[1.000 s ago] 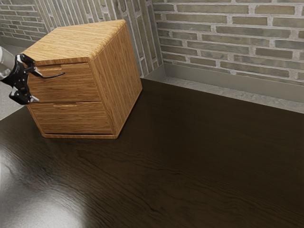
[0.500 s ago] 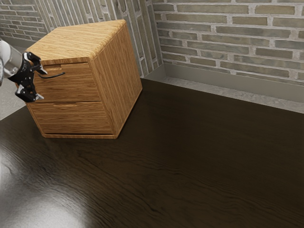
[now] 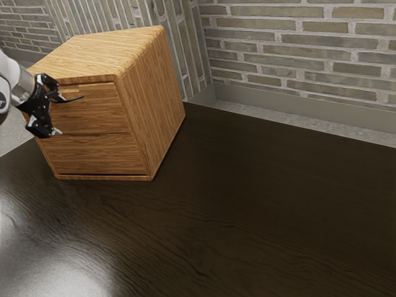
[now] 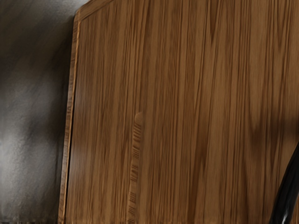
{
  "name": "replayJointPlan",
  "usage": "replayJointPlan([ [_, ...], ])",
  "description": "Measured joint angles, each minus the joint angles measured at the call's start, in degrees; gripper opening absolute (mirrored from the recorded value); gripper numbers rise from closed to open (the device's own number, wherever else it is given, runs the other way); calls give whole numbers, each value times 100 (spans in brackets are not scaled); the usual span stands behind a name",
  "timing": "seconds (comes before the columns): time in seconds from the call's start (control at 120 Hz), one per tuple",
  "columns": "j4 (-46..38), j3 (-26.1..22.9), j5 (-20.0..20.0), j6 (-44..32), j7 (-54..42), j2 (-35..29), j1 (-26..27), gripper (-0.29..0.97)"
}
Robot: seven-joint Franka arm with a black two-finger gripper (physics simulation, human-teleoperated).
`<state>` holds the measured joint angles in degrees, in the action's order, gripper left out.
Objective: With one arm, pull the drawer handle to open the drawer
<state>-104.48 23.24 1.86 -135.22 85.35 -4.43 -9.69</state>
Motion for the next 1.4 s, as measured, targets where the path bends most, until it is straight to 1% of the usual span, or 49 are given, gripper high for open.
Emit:
replayJointPlan([
  [0.217,-404,20,-7,38,51,-481,-40,65],
  [0.425,-690,17,5,156,78,-781,-41,65],
  [0.817,-1348,-40,-29,500,100,-1749,-16,65],
  [1.133,-2030,-51,-31,602,109,-2532,-51,65],
  [1.25,-2307,-235,-41,615,110,-2879,-216,65],
  [1.325,-2545,-465,-56,619,111,-3153,-466,65],
  [1.4,-2774,-562,-62,622,111,-3411,-561,65],
])
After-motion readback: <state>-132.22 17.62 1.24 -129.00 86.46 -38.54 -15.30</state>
